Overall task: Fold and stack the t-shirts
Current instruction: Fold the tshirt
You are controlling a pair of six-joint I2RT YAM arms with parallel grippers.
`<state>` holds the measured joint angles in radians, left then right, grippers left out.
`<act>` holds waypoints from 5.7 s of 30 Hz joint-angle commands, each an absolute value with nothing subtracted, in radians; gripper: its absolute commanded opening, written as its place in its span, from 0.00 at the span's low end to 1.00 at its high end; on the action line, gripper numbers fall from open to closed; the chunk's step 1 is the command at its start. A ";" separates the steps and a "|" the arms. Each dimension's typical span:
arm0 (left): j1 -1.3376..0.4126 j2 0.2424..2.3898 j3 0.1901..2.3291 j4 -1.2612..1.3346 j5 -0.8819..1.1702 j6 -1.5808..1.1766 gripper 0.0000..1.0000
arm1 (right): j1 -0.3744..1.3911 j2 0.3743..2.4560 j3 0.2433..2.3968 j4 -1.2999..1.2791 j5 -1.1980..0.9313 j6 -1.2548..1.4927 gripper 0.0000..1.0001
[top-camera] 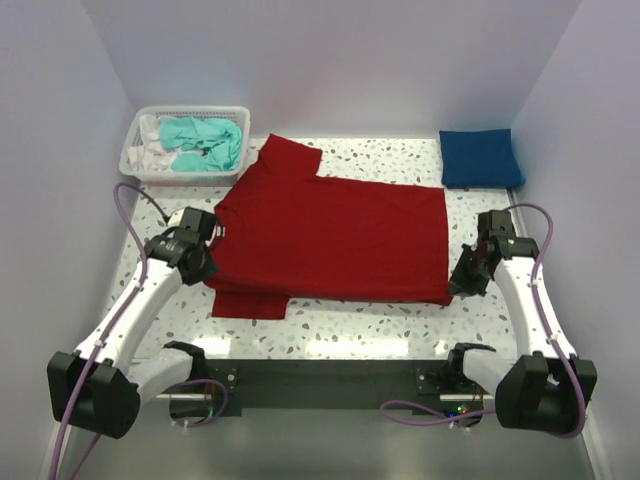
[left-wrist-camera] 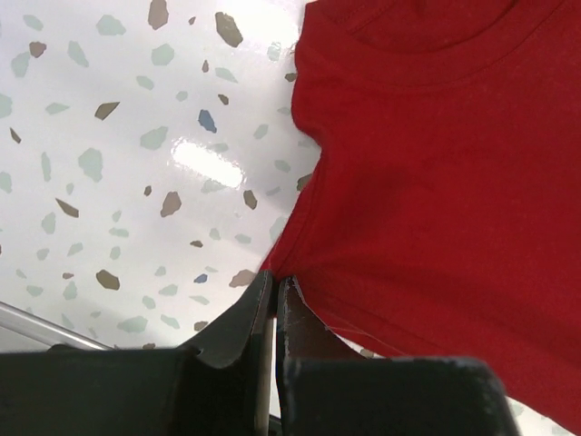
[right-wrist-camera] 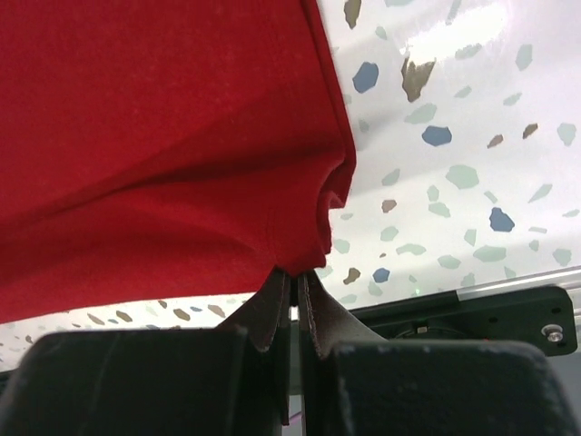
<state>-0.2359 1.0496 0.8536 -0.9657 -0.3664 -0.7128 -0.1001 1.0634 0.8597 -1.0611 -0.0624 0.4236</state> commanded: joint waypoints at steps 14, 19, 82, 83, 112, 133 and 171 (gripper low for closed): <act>-0.221 1.360 0.940 -0.697 -0.408 -0.644 0.00 | -0.100 1.439 1.012 -0.812 -0.025 0.408 0.00; -0.210 1.442 0.942 -0.652 -0.402 -0.640 0.00 | -0.100 1.515 1.009 -0.764 -0.012 0.422 0.00; -0.202 1.568 1.051 -0.544 -0.431 -0.572 0.52 | -0.098 1.567 1.075 -0.706 0.003 0.433 0.50; -0.204 1.546 1.039 -0.557 -0.436 -0.574 0.56 | -0.094 1.548 1.072 -0.712 0.005 0.431 0.55; -0.541 1.400 0.644 -0.580 -0.333 -0.807 0.44 | 0.156 1.232 0.830 -0.761 -0.057 0.390 0.76; -0.436 1.594 1.186 -0.595 -0.472 -0.594 0.00 | 0.156 1.276 0.894 -0.739 -0.100 0.393 0.76; -0.327 1.652 1.251 -0.537 -0.385 -0.574 0.66 | 0.157 1.453 0.988 -0.667 -0.071 0.370 0.75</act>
<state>-0.3504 1.7973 1.3514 -0.5549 -0.4160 -0.5400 0.1627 1.5051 1.0042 -0.7200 -0.0952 0.3470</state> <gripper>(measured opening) 0.658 0.756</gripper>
